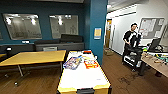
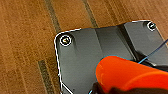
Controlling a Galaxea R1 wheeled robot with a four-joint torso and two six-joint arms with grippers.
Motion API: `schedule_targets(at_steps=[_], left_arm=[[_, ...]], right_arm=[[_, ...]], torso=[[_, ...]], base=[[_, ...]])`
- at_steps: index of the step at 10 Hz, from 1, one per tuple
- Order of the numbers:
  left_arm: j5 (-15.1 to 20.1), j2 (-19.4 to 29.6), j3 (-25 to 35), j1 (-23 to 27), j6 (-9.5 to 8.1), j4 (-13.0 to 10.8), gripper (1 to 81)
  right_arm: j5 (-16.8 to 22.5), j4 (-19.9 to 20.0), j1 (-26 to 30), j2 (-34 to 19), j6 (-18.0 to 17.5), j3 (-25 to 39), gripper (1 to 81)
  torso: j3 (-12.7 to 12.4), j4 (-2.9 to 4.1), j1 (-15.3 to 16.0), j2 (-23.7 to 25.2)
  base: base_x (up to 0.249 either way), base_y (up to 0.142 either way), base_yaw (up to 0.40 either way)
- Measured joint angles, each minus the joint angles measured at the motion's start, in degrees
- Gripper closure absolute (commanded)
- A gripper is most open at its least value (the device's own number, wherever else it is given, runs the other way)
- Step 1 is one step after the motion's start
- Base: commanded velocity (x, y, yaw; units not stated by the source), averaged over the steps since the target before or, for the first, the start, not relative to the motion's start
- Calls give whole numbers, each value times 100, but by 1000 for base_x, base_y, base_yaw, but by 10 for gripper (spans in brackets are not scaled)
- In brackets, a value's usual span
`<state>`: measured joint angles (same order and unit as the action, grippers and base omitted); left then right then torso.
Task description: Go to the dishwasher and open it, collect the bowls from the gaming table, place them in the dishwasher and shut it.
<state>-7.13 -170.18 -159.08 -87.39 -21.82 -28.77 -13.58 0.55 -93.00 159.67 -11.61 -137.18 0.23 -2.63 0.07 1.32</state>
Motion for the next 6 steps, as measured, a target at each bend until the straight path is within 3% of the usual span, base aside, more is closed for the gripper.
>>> schedule_targets(at_steps=[6], left_arm=[[2, -46, 0, 2, 0, 0, 811]], right_arm=[[9, -2, -66, 127, -10, -160, 811]], torso=[[0, 0, 0, 0]], base=[[0, 0, -385]])
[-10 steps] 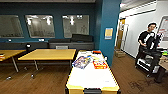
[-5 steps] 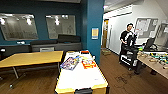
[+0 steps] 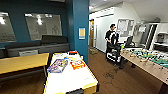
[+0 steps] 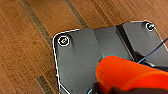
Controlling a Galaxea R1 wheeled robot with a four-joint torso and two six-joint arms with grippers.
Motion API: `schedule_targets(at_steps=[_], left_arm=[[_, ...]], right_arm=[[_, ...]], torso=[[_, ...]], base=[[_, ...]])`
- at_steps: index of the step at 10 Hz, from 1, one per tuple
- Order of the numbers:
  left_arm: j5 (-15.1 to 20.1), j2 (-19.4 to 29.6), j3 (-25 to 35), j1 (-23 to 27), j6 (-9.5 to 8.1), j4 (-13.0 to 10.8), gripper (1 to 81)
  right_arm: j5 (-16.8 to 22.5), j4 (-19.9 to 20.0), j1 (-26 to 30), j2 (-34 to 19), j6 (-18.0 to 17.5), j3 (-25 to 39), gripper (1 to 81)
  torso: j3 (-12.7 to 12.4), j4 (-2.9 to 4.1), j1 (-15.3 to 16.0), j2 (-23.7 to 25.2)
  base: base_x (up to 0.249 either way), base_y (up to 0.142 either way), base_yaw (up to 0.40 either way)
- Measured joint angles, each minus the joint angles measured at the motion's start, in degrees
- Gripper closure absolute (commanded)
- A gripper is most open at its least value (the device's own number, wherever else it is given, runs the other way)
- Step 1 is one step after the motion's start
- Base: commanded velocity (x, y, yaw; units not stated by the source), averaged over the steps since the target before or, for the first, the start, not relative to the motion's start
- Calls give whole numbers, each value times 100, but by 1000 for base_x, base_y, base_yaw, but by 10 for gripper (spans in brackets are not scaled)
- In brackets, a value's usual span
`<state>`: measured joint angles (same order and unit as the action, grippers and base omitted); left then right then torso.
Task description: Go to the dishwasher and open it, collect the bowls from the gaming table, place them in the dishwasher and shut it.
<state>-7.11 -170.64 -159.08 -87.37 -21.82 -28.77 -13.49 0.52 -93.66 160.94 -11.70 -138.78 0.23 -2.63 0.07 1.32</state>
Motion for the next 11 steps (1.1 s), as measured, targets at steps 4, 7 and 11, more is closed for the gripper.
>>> schedule_targets(at_steps=[4, 7, 11], left_arm=[[4, -26, 1, -2, 0, 0, 811], [6, -30, 1, -15, 0, 0, 811], [24, -61, -5, -13, 20, 0, 811]], right_arm=[[-1, -11, 2, 2, 16, -11, 811], [0, -12, 0, 6, 16, -15, 811], [-1, -4, -16, 100, 16, -89, 811]], torso=[[0, 0, 0, 0], [0, 0, 0, 0], [0, 0, 0, 0]], base=[[0, 0, -385], [0, 0, -385], [0, 0, -385]])
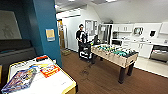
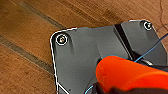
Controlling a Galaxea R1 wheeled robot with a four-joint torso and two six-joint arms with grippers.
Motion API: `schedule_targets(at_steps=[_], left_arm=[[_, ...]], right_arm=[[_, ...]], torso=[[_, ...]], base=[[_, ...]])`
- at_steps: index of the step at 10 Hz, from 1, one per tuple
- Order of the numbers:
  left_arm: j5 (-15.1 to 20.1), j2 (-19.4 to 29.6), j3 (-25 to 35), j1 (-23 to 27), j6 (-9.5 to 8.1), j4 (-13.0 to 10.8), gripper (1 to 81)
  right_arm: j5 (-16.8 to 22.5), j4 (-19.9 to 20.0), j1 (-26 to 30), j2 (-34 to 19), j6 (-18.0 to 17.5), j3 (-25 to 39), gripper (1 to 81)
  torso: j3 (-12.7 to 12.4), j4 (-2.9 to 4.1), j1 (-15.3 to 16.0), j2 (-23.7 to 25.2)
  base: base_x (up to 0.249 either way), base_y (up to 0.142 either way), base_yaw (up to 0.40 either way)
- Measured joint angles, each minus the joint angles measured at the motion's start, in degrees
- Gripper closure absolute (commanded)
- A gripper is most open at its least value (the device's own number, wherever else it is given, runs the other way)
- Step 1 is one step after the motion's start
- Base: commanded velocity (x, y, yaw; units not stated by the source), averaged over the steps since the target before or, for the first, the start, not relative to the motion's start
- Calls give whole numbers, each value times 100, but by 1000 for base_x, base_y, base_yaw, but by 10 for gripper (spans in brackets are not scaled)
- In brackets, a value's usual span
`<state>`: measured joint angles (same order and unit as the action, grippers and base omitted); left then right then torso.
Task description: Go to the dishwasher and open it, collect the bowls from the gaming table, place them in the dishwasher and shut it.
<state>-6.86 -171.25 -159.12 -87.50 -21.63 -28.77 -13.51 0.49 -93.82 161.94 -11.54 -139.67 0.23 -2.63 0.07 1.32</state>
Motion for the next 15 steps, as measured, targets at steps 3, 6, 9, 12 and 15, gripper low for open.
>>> schedule_targets(at_steps=[3, 6, 9, 12, 15], left_arm=[[-2, -5, 5, 11, 0, 0, 811], [1, 0, -2, 10, 0, 0, 811], [0, 0, 0, 11, 0, 2, 811], [0, 20, 0, -15, 0, 2, 811], [17, 30, 5, -12, 10, 5, 811]], right_arm=[[1, -2, 2, 22, -2, -60, 811], [0, -9, 2, 101, 0, -60, 811], [-2, -9, 5, 96, 0, -71, 811], [-7, -9, 16, 104, 0, -72, 811], [-32, -7, 18, 112, 0, -77, 811]], torso=[[0, 0, 0, 0], [0, 0, 0, 0], [0, 0, 0, 0], [-2, 0, -2, 0], [-2, -2, -5, 2]], base=[[0, 0, -385], [0, 0, -385], [0, 0, -385], [0, 0, -350], [0, 0, -101]])
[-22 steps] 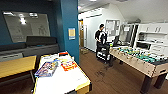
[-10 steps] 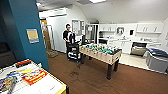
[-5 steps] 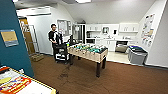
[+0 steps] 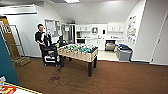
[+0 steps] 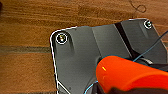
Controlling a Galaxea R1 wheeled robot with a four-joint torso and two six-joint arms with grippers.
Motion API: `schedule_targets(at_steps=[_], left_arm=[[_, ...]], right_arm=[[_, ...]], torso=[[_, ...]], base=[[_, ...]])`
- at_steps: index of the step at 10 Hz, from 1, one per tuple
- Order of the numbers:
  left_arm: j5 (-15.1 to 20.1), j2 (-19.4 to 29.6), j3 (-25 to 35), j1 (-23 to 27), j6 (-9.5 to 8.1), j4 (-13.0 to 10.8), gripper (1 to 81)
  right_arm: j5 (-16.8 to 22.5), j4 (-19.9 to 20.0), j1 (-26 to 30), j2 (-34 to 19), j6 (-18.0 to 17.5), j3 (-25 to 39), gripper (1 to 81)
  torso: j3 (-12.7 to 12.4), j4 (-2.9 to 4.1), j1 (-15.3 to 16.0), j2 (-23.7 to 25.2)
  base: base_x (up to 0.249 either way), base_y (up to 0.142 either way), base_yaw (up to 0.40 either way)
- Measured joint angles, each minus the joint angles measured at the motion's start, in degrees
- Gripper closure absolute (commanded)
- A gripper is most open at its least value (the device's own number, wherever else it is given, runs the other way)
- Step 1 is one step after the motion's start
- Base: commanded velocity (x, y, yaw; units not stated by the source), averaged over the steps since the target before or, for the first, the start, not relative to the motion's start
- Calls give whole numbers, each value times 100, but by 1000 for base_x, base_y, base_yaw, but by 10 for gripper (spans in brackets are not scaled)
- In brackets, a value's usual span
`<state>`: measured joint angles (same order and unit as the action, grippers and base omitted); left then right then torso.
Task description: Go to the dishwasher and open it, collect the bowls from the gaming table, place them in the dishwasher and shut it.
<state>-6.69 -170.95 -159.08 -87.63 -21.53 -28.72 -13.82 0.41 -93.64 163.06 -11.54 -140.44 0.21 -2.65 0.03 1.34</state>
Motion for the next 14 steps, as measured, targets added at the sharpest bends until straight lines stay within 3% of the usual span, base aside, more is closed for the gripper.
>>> schedule_targets(at_steps=[11, 14], left_arm=[[-27, 0, 4, -20, 4, 0, 811], [-16, 6, 0, -22, 4, 0, 811]], right_arm=[[24, -12, 61, 12, 15, -17, 811], [38, -12, 17, 34, 15, -16, 811]], torso=[[-2, 2, -2, 7], [-2, 2, -2, 7]], base=[[126, 0, 0], [163, -73, 0]])
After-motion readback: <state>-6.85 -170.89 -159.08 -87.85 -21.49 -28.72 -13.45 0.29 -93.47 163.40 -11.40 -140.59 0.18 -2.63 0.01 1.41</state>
